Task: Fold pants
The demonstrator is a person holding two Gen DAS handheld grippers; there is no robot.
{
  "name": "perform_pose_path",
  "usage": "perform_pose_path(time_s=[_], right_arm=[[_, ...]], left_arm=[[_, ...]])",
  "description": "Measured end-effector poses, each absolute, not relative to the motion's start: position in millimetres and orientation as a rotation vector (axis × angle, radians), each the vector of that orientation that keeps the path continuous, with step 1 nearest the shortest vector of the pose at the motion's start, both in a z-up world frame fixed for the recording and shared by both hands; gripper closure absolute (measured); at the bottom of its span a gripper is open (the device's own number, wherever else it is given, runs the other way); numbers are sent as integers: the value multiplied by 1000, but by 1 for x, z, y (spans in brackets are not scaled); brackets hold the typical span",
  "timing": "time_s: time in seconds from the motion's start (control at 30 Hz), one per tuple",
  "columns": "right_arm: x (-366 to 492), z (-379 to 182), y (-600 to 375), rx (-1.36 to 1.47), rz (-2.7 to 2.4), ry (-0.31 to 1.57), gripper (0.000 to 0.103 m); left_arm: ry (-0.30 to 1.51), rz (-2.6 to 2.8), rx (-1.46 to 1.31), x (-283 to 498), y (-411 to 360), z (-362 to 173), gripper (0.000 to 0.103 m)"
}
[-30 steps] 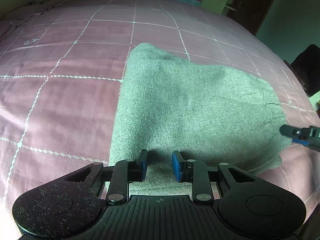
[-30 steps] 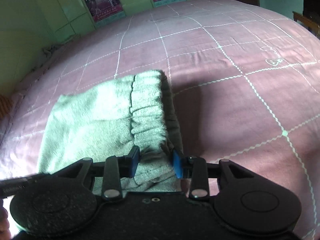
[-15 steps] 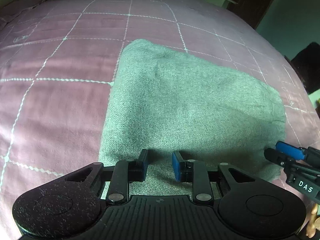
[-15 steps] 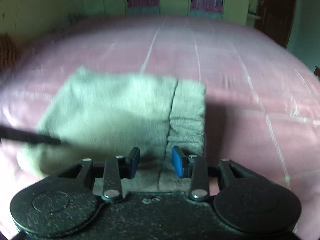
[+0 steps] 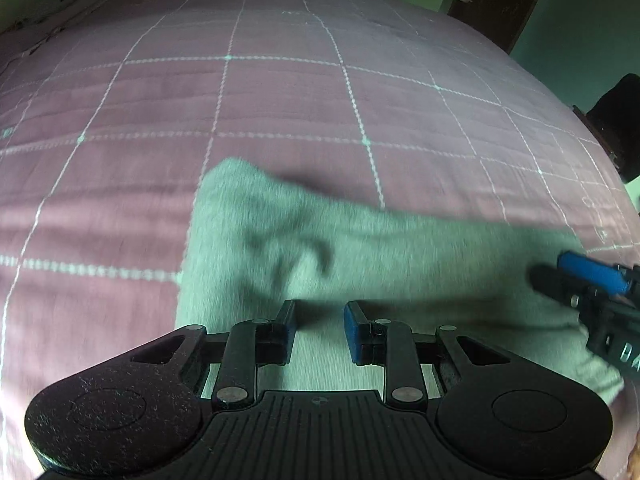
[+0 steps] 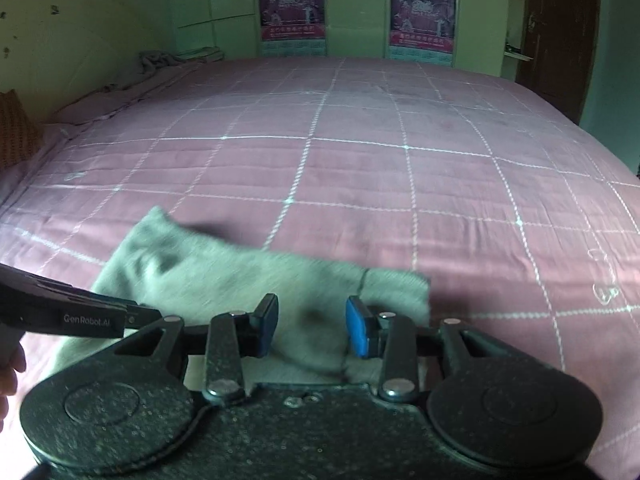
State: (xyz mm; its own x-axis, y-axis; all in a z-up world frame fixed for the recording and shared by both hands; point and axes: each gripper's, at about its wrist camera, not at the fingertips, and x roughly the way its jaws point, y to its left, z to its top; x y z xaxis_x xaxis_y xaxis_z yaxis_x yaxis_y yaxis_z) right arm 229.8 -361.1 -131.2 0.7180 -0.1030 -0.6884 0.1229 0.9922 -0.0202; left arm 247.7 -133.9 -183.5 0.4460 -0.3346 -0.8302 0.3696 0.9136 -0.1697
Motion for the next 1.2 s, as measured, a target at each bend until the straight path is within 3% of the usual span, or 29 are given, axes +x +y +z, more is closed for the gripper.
perform_pose_path(time_s=[0.37, 0.5, 0.9, 1.2], right_arm=[[229, -162, -372, 3, -146, 797, 63], [234, -164, -372, 15, -161, 809, 57], [186, -149, -354, -18, -169, 772, 57], [152, -151, -346, -39, -173, 786, 51]], left_arm=[[1004, -394, 87, 295, -170, -202, 76], [983, -405, 69, 275, -157, -192, 76], [986, -415, 50, 172, -106, -191, 76], [970, -394, 61, 137, -95, -188, 76]])
